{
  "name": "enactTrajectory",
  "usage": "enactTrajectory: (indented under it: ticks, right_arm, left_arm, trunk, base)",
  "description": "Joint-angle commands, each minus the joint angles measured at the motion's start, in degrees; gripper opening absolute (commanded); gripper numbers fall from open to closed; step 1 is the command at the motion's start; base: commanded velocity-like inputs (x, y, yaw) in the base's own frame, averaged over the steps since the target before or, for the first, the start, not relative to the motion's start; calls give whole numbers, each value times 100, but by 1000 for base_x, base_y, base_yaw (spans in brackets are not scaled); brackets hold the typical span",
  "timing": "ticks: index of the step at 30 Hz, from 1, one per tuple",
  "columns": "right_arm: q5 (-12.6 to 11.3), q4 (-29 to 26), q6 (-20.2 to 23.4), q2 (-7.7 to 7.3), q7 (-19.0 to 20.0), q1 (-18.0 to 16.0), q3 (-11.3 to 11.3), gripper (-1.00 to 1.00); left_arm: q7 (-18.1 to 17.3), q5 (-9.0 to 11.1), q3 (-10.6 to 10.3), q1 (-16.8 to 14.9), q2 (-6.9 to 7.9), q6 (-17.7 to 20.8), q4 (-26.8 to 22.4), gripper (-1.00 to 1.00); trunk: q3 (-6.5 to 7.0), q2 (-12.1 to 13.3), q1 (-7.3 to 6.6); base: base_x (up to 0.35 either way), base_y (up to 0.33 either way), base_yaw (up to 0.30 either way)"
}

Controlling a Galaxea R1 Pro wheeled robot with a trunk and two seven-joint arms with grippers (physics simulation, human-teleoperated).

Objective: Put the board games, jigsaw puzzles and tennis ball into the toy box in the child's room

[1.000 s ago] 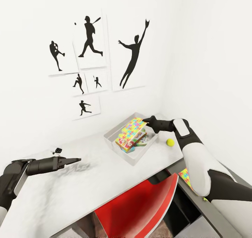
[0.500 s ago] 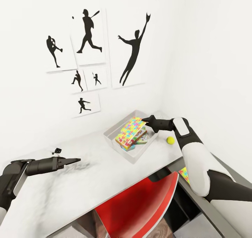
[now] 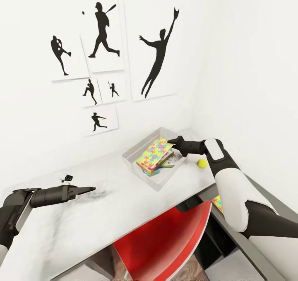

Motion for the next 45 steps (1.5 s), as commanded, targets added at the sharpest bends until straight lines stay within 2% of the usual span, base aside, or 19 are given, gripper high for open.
enactTrajectory:
  ticks: [1,18,22,26,31,45]
  right_arm:
    - [27,-3,34,8,11,-7,-43,-100]
    - [31,-16,19,8,46,-7,-43,-100]
    - [31,-46,11,8,50,-7,-43,-100]
    - [57,-51,-119,139,47,-12,86,-100]
    - [57,-51,-138,148,47,-12,248,-100]
    - [57,-51,-138,148,47,-12,258,-100]
  left_arm:
    - [-20,1,-3,-4,1,61,-1,100]
    - [-20,0,-11,-4,0,60,-1,100]
    - [-20,0,-11,-4,0,59,-1,100]
    - [20,-9,-35,5,0,8,43,100]
    - [20,-9,-35,5,0,8,43,100]
    - [20,-9,-35,5,0,8,43,100]
  trunk:
    - [-21,-12,3]
    - [-175,-12,3]
    - [-182,-12,3]
    - [-182,-12,3]
    - [-182,-12,3]
    - [-182,-12,3]
  base:
    - [0,0,0]
    - [9,0,0]
    - [2,0,0]
    - [0,0,0]
    - [0,0,0]
    - [0,0,0]
